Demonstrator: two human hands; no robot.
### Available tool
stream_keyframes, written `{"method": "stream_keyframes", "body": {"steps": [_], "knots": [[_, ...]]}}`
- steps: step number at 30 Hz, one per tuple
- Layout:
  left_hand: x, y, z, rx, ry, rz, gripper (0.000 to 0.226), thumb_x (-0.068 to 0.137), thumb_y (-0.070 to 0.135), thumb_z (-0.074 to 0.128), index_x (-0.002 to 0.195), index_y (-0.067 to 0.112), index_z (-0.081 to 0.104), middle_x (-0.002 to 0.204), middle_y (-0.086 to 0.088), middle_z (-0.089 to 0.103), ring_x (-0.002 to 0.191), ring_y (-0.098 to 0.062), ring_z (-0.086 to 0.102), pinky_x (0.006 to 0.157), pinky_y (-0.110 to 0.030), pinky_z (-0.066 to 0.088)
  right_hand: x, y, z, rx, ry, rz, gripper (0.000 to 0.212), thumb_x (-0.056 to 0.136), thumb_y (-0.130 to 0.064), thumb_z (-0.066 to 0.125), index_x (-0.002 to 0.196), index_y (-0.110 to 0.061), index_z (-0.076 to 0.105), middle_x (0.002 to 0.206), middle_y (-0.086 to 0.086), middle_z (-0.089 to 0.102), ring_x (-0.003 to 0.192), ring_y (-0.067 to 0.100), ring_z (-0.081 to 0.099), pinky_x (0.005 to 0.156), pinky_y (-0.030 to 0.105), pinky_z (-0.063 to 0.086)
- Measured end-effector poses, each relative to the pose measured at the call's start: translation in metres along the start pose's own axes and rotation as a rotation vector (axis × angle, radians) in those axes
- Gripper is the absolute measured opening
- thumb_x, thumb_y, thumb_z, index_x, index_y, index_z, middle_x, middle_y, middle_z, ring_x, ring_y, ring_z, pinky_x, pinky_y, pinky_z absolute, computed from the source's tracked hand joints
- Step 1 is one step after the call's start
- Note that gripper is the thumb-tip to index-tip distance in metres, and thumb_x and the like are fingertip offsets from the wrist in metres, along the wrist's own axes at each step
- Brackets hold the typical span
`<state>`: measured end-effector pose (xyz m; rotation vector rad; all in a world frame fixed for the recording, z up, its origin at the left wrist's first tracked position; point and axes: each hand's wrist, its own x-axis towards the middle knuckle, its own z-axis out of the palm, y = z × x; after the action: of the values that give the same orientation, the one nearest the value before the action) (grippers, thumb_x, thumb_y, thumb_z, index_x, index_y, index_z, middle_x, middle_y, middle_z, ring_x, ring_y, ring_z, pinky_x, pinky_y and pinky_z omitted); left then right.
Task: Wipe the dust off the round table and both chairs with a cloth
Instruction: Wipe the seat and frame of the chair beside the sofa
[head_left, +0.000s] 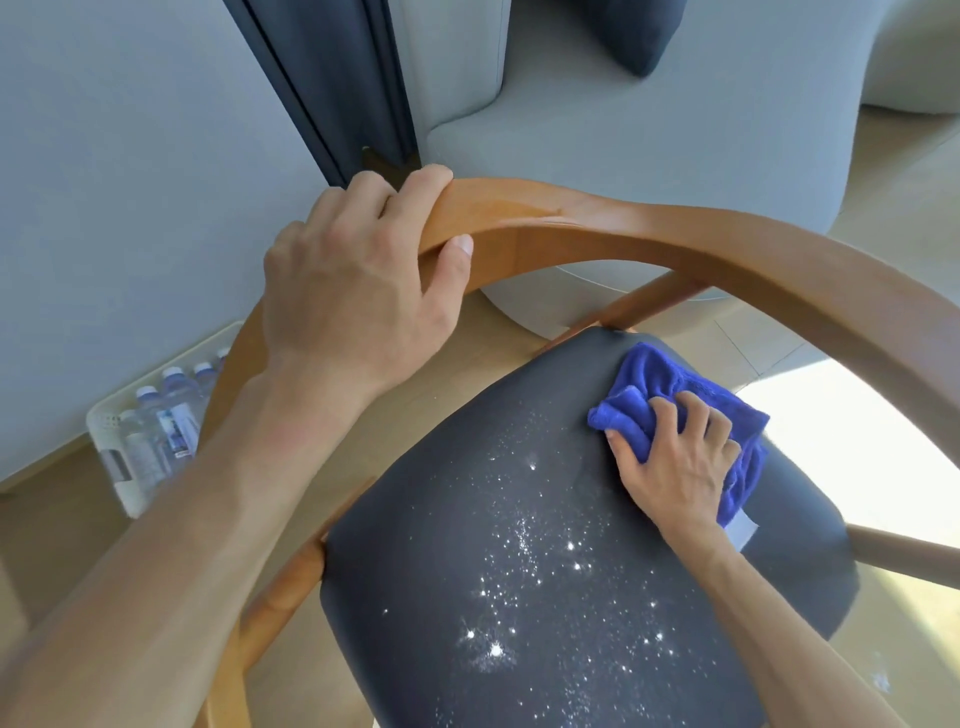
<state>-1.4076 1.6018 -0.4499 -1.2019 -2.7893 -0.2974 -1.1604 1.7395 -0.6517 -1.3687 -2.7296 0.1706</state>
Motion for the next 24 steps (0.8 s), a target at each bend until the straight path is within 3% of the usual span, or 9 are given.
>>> {"method": "stream_keyframes", "body": {"steps": [3,10,13,18,21,24], "knots": [[0.001,0.001,0.001,-0.007,0.014,0.002,0.051,0.093,0.047,0.034,0.134,0.021,0.046,0.100,-0.011,0.056,0.090,-0.032,0.053,0.067,-0.035,0.029,0.007,-0.016,0.004,0.043,0.000,0.180,0.052,0.083,-0.056,0.061,0.111,-0.013,0.056,0.125,0.013,0.048,0.107,0.038,0.042,0.076,0.048,0.036],[-0.001,0.001,0.002,-0.015,0.031,0.008,0.051,0.093,0.048,0.033,0.135,0.020,0.045,0.106,-0.012,0.056,0.095,-0.033,0.053,0.072,-0.037,0.032,0.016,-0.043,0.005,0.069,-0.058,0.303,0.065,0.085,-0.062,0.052,0.136,-0.024,0.039,0.133,0.011,0.040,0.112,0.036,0.038,0.085,0.048,0.035],[0.000,0.000,0.003,-0.022,0.038,0.022,0.050,0.094,0.048,0.034,0.135,0.021,0.045,0.107,-0.011,0.057,0.095,-0.032,0.053,0.072,-0.036,0.030,0.011,-0.040,-0.001,0.116,-0.093,0.251,0.073,0.083,-0.063,0.055,0.143,-0.025,0.037,0.136,0.013,0.039,0.115,0.036,0.037,0.088,0.049,0.035],[-0.002,-0.002,0.002,-0.031,0.041,0.019,0.049,0.094,0.046,0.036,0.135,0.021,0.046,0.104,-0.010,0.057,0.094,-0.032,0.053,0.070,-0.035,0.029,0.006,-0.004,-0.012,-0.022,-0.101,-0.018,0.070,0.074,-0.072,0.054,0.132,-0.034,0.054,0.152,0.011,0.027,0.134,0.040,0.026,0.095,0.050,0.026],[-0.001,-0.002,0.003,-0.032,0.042,0.024,0.049,0.094,0.047,0.036,0.134,0.021,0.046,0.103,-0.011,0.057,0.094,-0.032,0.053,0.070,-0.036,0.030,0.005,-0.007,-0.007,-0.014,-0.170,0.039,0.074,0.075,-0.071,0.057,0.137,-0.033,0.048,0.156,0.012,0.021,0.143,0.039,0.014,0.102,0.056,0.025],[-0.001,-0.003,0.002,-0.034,0.038,0.020,0.050,0.094,0.047,0.035,0.134,0.020,0.046,0.104,-0.012,0.057,0.094,-0.033,0.053,0.070,-0.037,0.033,0.003,-0.016,-0.003,0.021,-0.081,0.094,0.064,0.081,-0.064,0.051,0.133,-0.027,0.054,0.147,0.010,0.036,0.140,0.036,0.024,0.104,0.054,0.026]]}}
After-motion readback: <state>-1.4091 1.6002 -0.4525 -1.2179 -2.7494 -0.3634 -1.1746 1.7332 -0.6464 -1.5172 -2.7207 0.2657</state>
